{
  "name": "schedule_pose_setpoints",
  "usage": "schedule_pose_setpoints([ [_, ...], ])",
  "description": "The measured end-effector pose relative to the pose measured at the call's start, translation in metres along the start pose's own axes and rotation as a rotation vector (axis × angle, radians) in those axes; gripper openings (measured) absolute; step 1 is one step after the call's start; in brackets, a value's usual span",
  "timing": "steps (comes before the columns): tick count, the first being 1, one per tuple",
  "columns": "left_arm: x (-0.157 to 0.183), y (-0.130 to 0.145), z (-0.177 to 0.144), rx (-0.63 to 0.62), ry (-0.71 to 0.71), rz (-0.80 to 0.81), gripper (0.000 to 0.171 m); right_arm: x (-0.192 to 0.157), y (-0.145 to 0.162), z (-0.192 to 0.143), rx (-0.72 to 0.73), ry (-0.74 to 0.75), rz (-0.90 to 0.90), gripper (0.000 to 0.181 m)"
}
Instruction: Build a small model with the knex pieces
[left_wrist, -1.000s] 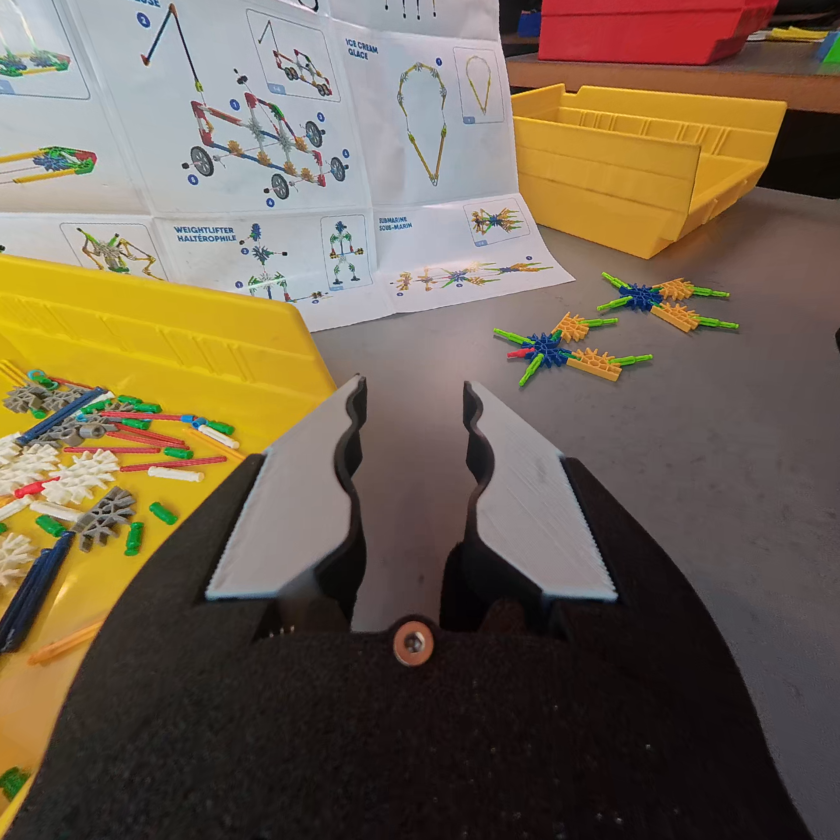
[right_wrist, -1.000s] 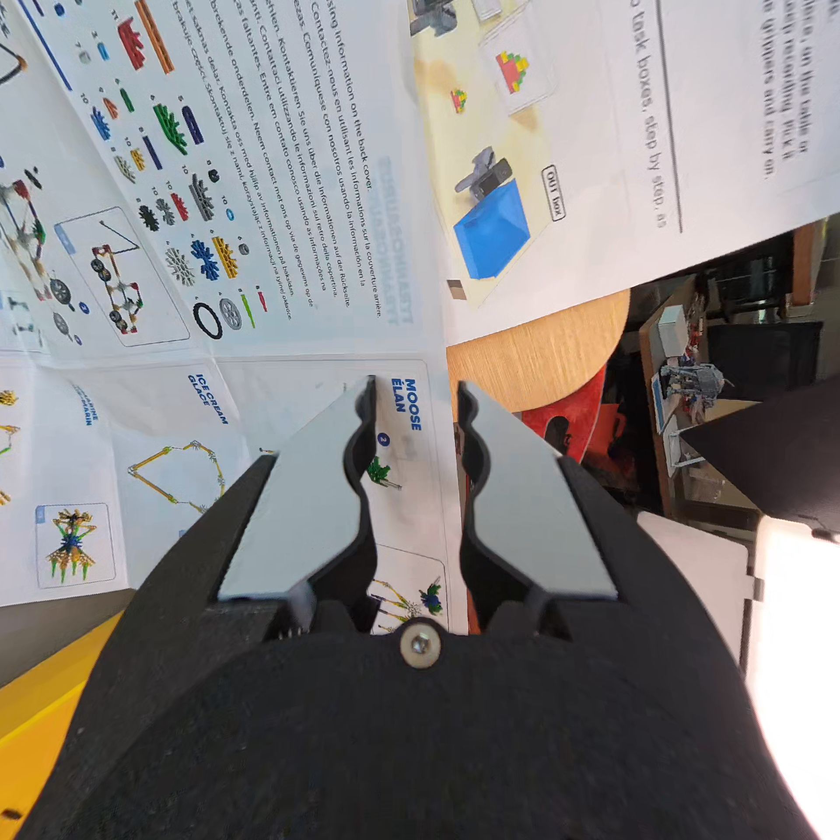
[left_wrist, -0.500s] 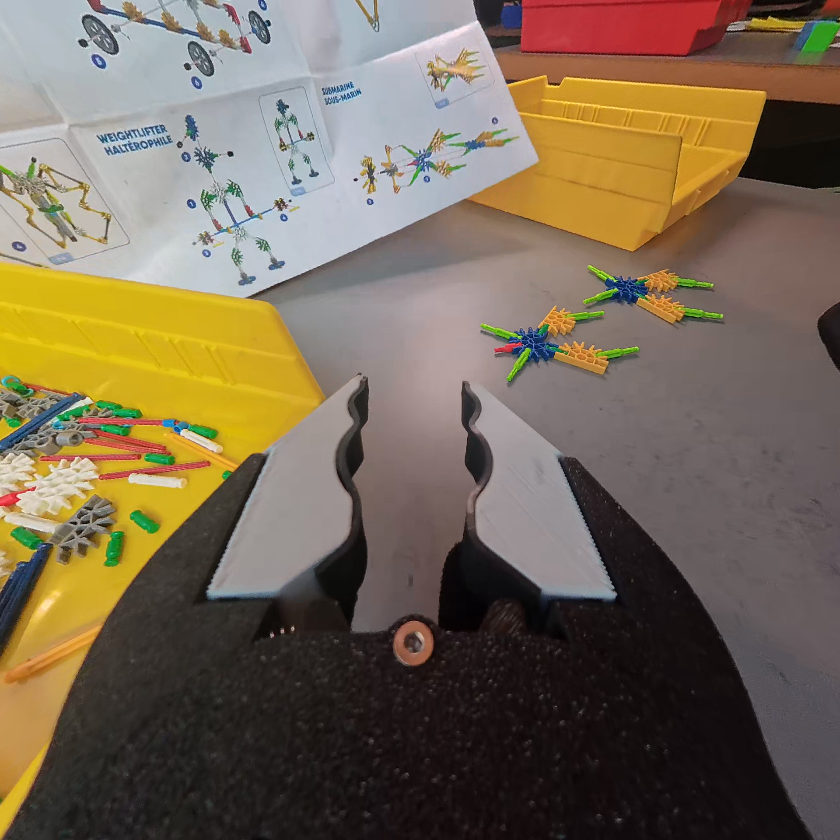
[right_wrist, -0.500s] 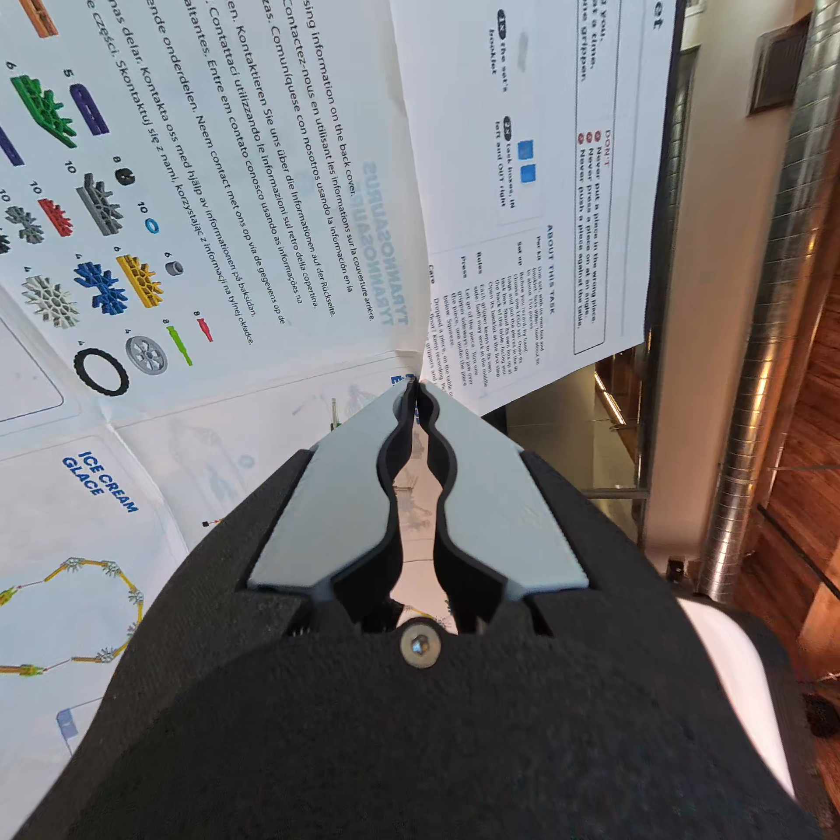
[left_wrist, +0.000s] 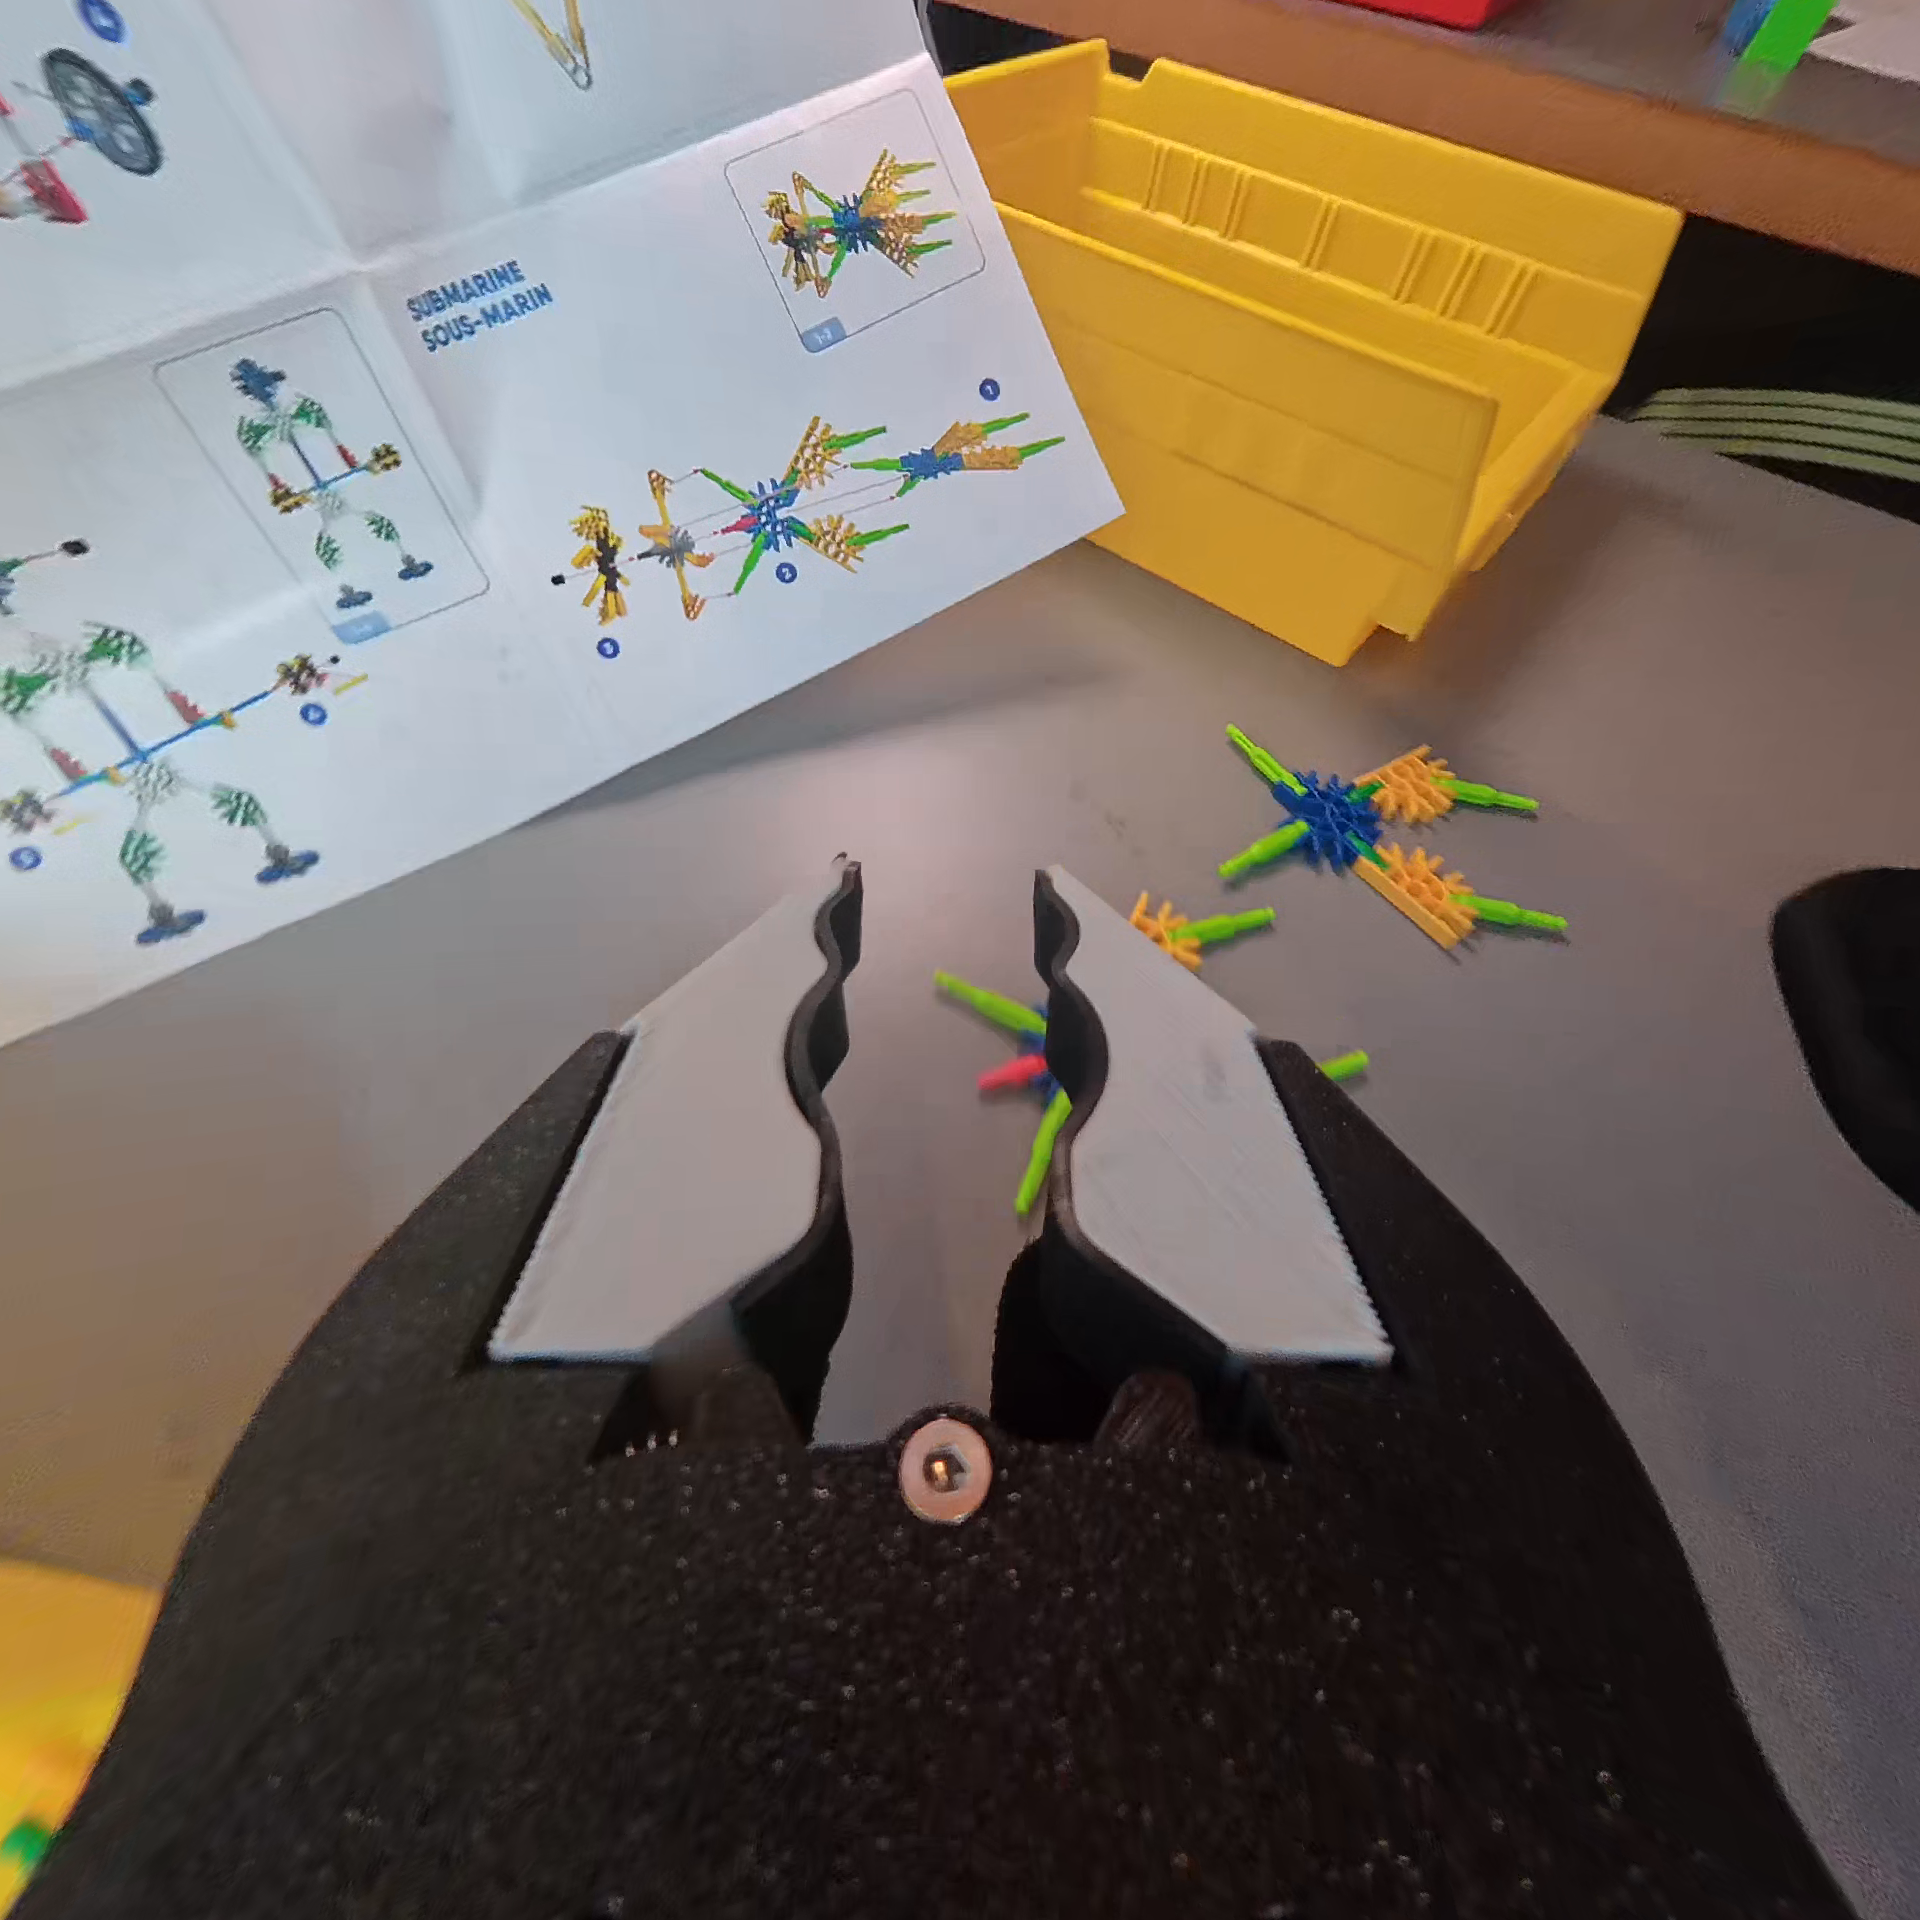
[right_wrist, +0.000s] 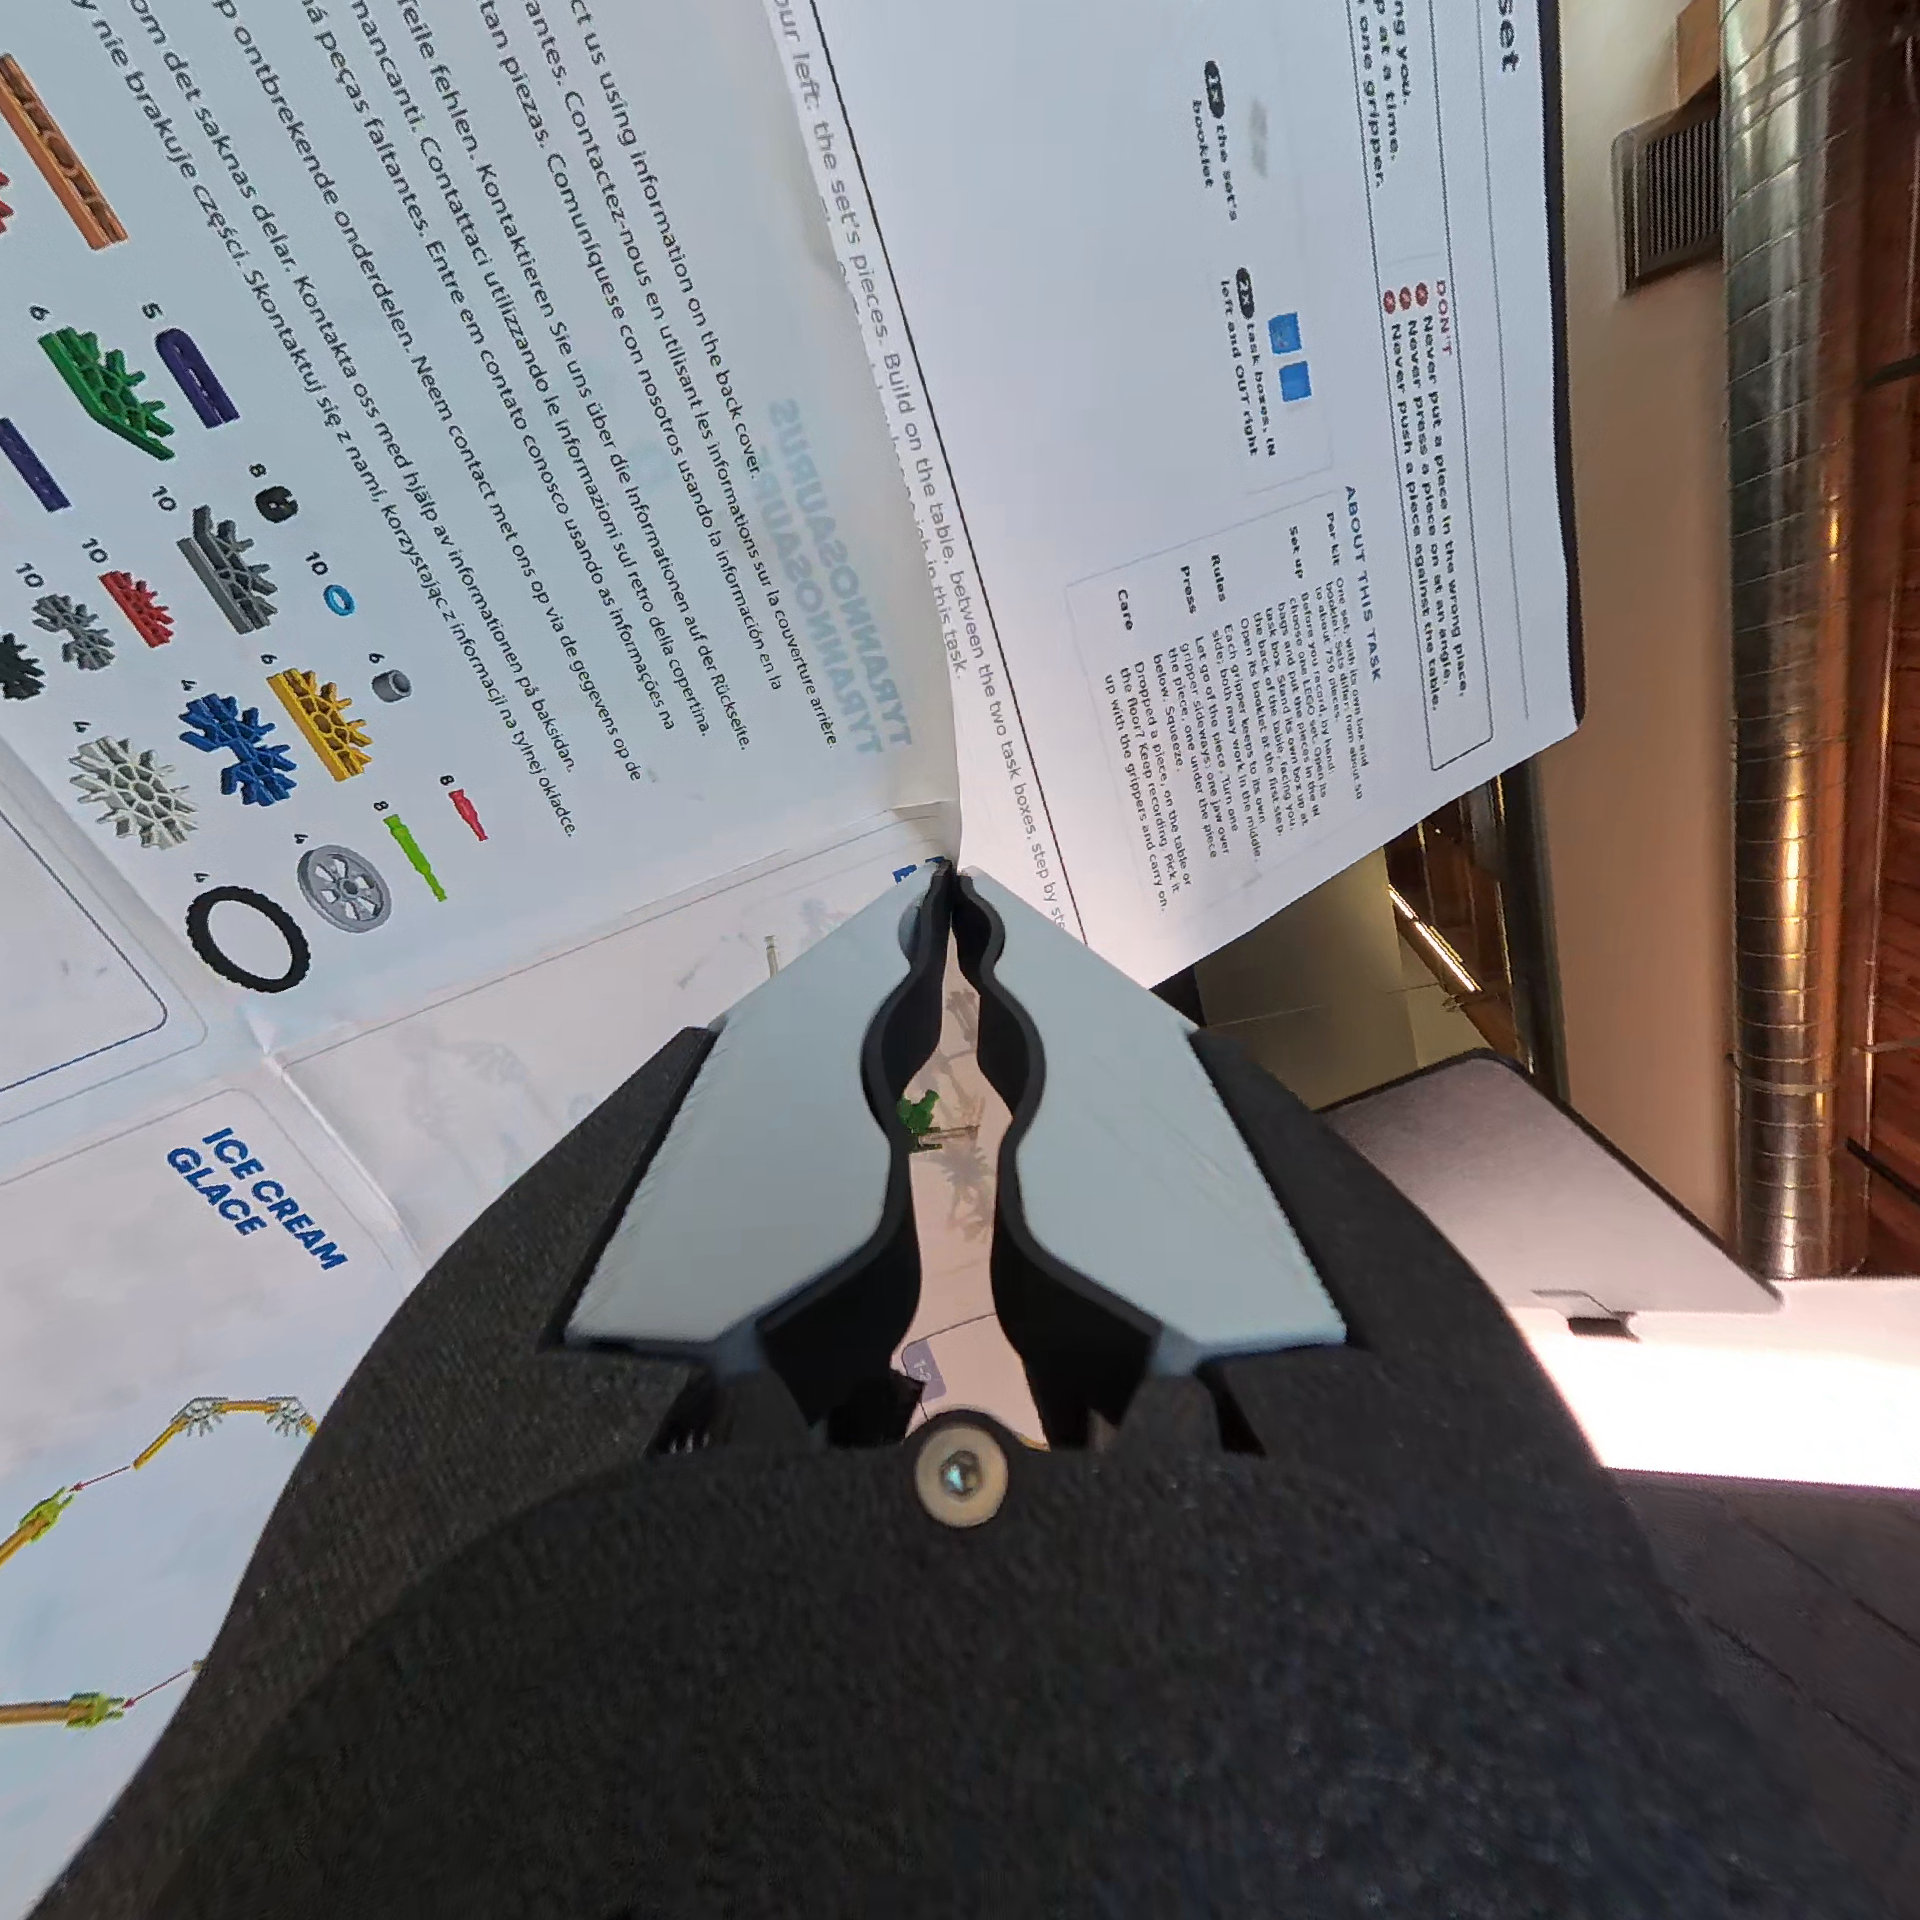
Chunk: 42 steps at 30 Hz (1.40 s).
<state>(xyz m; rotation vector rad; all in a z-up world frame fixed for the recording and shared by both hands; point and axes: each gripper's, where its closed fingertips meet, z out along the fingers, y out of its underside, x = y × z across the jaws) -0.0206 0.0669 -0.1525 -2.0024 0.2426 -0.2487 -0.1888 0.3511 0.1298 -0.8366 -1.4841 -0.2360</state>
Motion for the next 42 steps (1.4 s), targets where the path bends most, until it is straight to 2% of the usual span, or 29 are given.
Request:
schedule_pose_setpoints([
  [4,-0.025,-0.017,0.096,-0.131,-0.057,0.015,0.033,0.000,-0.014,-0.005,0.044,-0.003,0.028,0.000],
  [7,-0.045,-0.023,0.149,-0.189,-0.113,0.029,0.032,0.005,-0.033,-0.011,0.104,-0.014,0.066,0.000],
  [10,-0.080,-0.028,0.179,-0.227,-0.239,0.084,0.027,0.012,-0.046,-0.018,0.146,-0.016,0.109,0.000],
  [13,-0.117,-0.030,0.196,-0.256,-0.325,0.092,0.026,0.026,-0.050,-0.027,0.205,-0.019,0.223,0.000],
  [15,-0.137,-0.033,0.200,-0.257,-0.368,0.121,0.026,0.031,-0.047,-0.030,0.222,-0.025,0.276,0.000],
  [18,-0.147,-0.036,0.200,-0.232,-0.363,0.115,0.027,0.031,-0.036,-0.030,0.221,-0.021,0.309,0.000],
  [23,-0.141,-0.037,0.172,-0.149,-0.303,-0.023,0.031,0.024,-0.014,-0.022,0.181,-0.033,0.324,0.000],
  [28,-0.143,-0.034,0.154,-0.132,-0.295,-0.059,0.032,0.024,-0.007,-0.021,0.172,-0.024,0.338,0.000],
  [32,-0.145,-0.030,0.154,-0.146,-0.303,-0.044,0.034,0.020,-0.003,-0.024,0.131,-0.043,0.343,0.016],
  [36,-0.142,-0.028,0.152,-0.136,-0.292,-0.053,0.035,0.011,-0.006,-0.047,0.149,-0.076,0.364,0.029],
  [42,-0.140,-0.030,0.144,-0.119,-0.295,-0.041,0.036,-0.002,-0.006,-0.109,0.237,-0.093,0.468,0.039],
])
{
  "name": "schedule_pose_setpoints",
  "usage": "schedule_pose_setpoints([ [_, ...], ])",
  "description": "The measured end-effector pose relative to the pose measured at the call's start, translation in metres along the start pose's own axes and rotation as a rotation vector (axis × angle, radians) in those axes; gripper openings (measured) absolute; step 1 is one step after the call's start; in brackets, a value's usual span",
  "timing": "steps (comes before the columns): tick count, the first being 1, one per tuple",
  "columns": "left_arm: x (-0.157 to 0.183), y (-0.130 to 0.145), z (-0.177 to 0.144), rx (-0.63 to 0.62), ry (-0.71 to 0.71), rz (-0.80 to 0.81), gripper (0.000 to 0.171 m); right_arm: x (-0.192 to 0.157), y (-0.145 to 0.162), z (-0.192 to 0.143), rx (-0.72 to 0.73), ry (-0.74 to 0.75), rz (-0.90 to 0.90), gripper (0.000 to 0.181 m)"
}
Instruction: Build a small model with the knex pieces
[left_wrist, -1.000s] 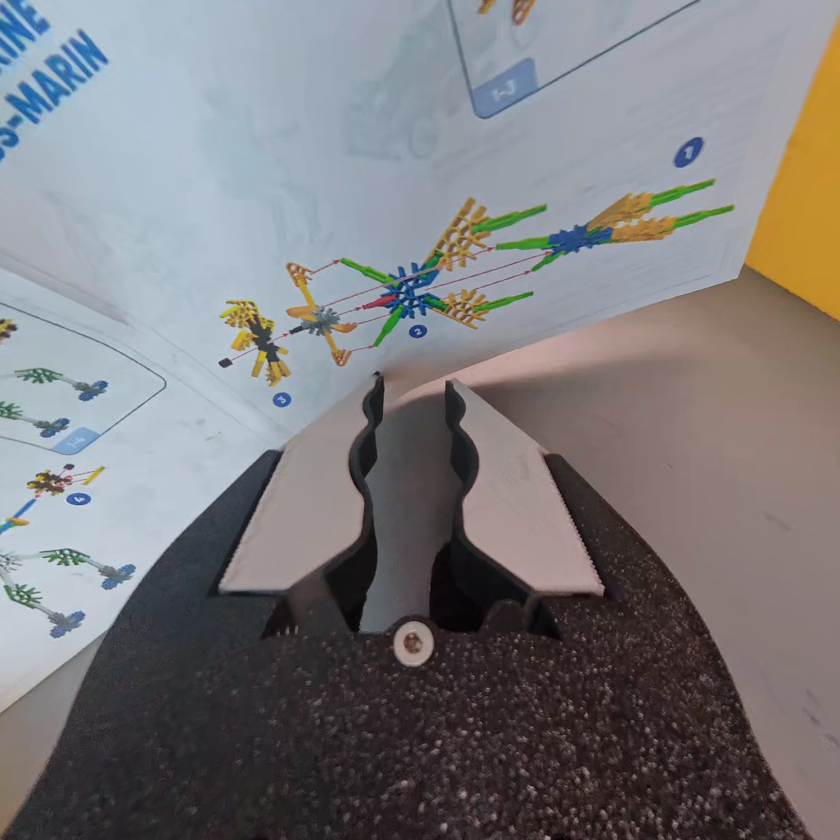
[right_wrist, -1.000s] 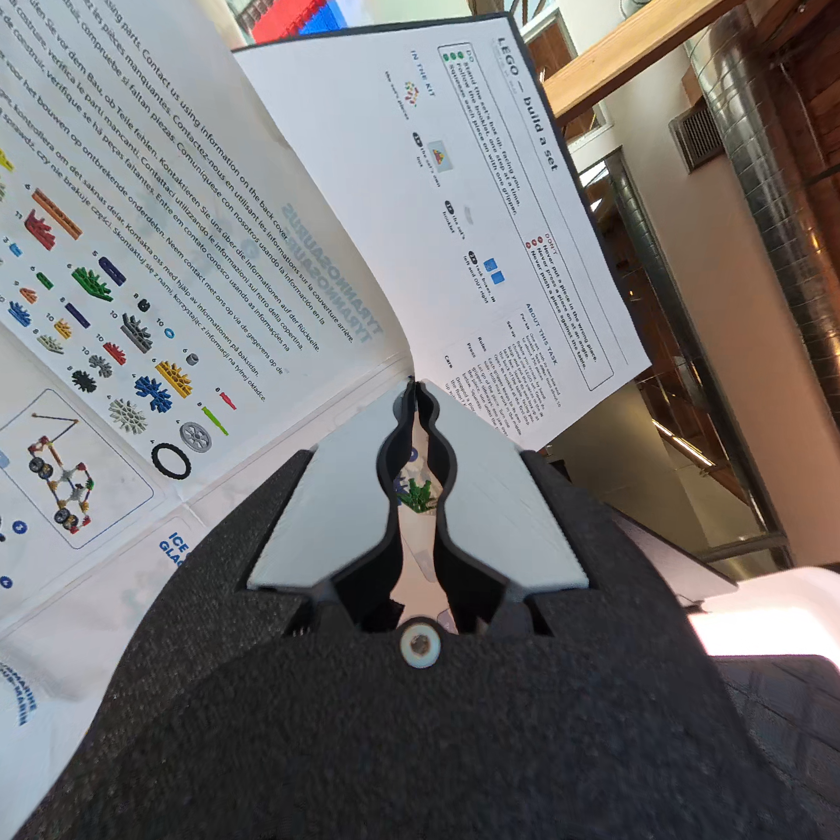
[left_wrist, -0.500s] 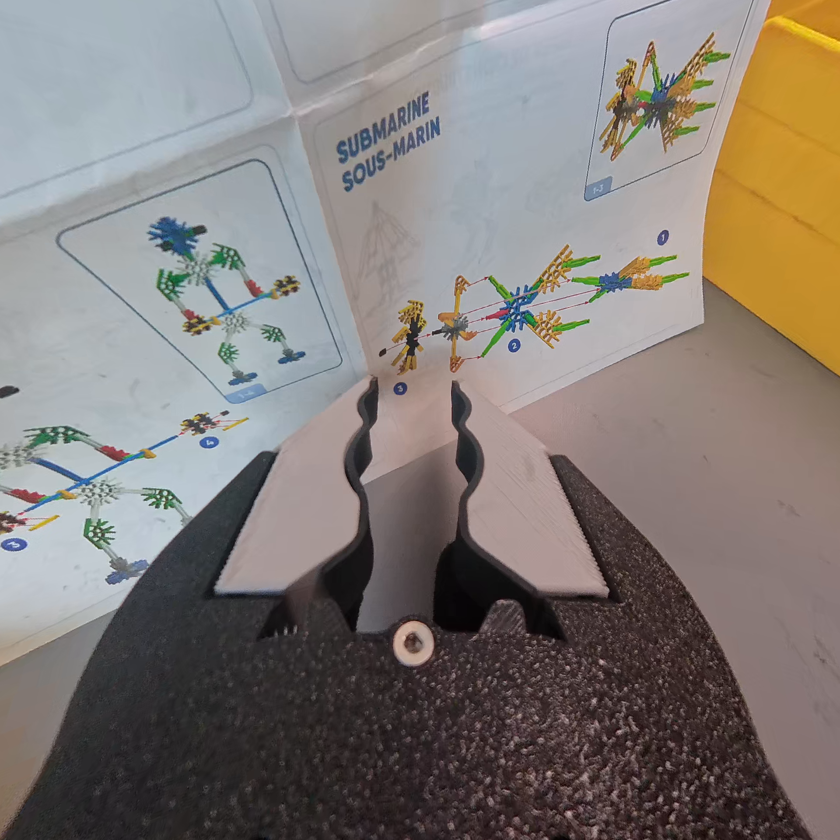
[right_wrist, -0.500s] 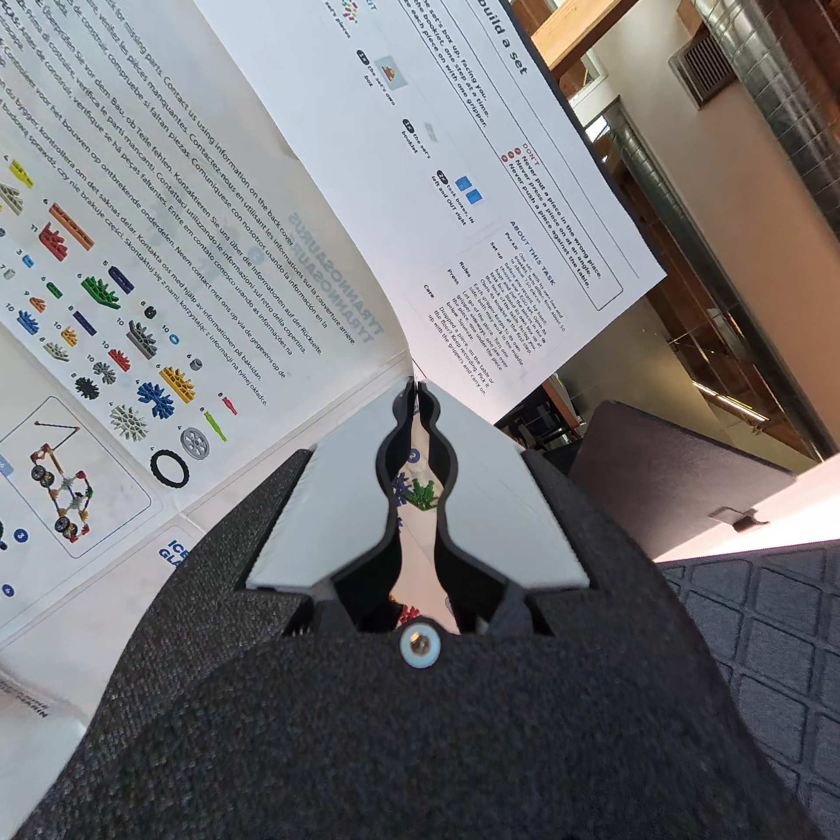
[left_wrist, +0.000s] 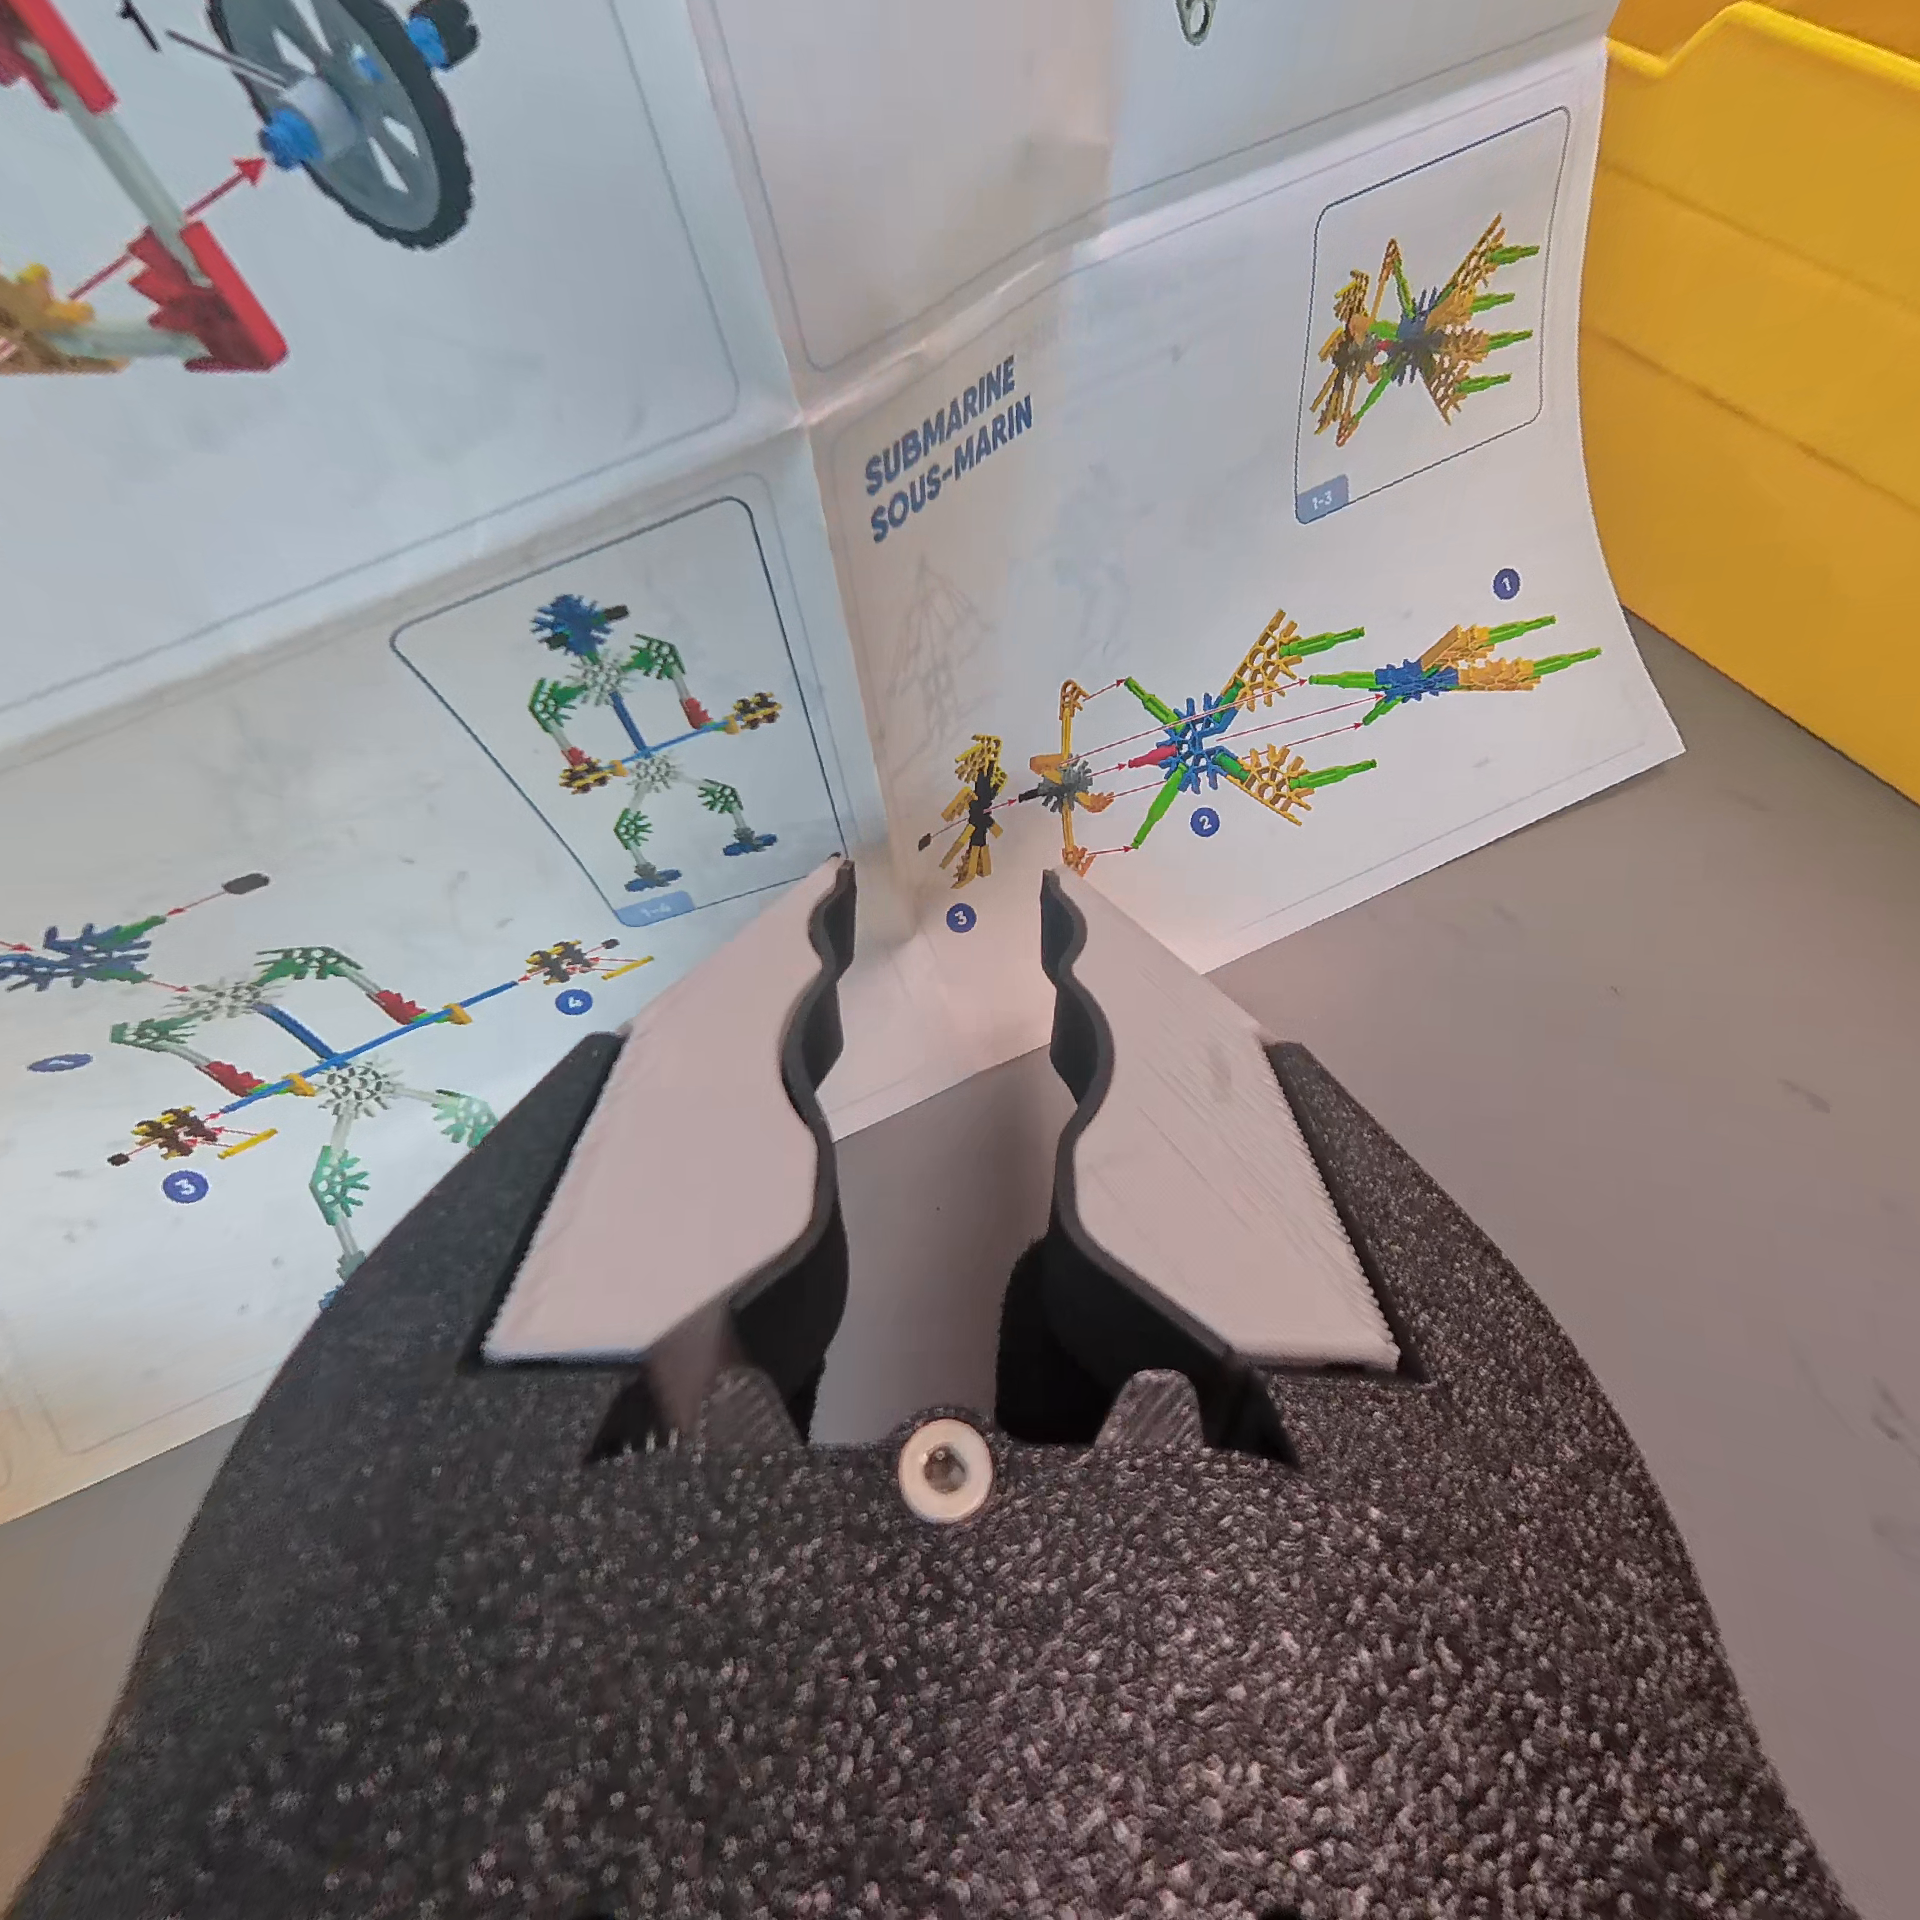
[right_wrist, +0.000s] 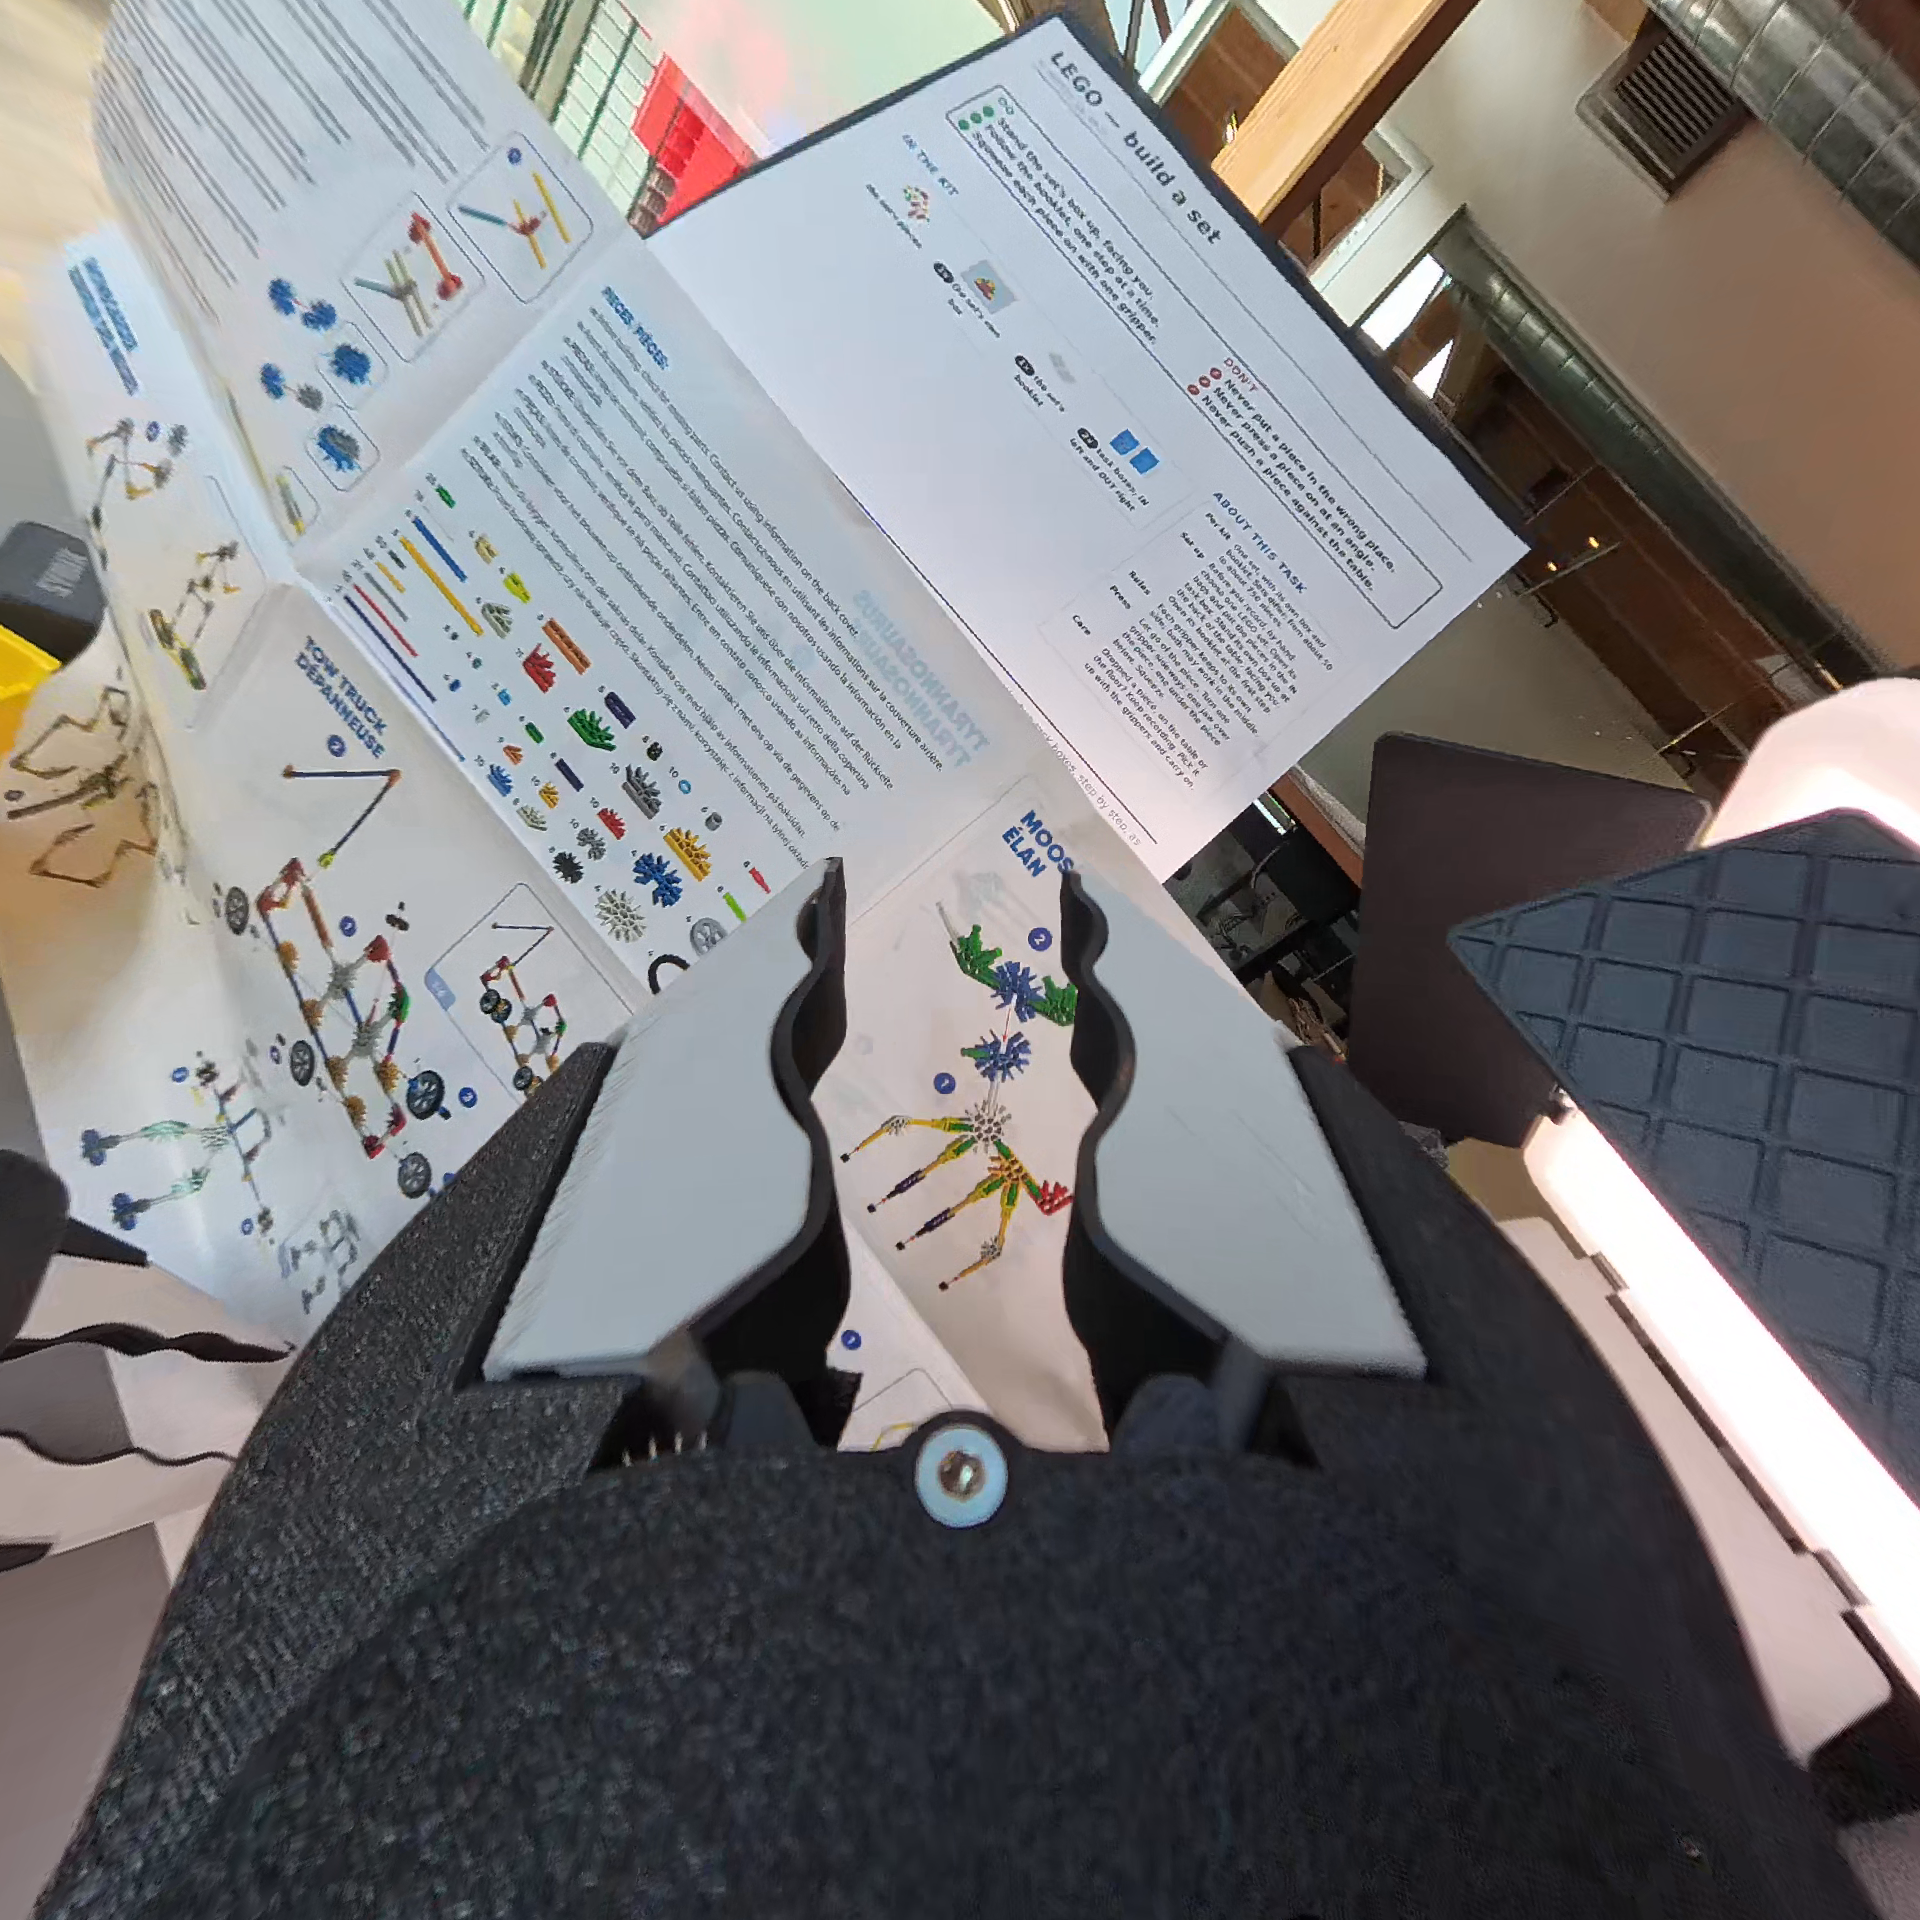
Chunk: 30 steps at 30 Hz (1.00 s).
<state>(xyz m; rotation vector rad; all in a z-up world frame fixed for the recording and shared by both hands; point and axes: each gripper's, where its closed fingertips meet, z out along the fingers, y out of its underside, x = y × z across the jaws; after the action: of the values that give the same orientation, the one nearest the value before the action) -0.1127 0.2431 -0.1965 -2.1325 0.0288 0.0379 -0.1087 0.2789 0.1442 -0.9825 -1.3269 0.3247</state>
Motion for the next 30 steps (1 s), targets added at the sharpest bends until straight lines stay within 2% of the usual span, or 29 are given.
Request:
schedule_pose_setpoints([
  [4,-0.002,-0.001,-0.006,0.013,0.001,-0.022,0.036,-0.011,-0.002,-0.047,0.051,-0.020,0.112,0.044],
  [8,0.008,-0.012,-0.031,0.082,0.037,-0.049,0.036,-0.055,0.015,-0.097,0.053,-0.105,0.266,0.045],
  [13,0.040,-0.014,-0.092,0.189,0.132,-0.048,0.036,-0.140,0.067,-0.143,-0.070,-0.170,0.404,0.044],
  [18,0.064,0.018,-0.181,0.241,0.201,-0.010,0.036,-0.220,0.126,-0.162,-0.219,-0.220,0.528,0.042],
  [21,0.049,0.046,-0.231,0.258,0.132,0.007,0.036,-0.246,0.153,-0.165,-0.281,-0.228,0.618,0.042],
  [25,0.009,0.091,-0.280,0.256,-0.011,-0.056,0.036,-0.256,0.171,-0.157,-0.302,-0.190,0.688,0.041],
  [30,-0.038,0.127,-0.299,0.311,-0.187,-0.091,0.035,-0.258,0.177,-0.144,-0.270,-0.134,0.722,0.039],
])
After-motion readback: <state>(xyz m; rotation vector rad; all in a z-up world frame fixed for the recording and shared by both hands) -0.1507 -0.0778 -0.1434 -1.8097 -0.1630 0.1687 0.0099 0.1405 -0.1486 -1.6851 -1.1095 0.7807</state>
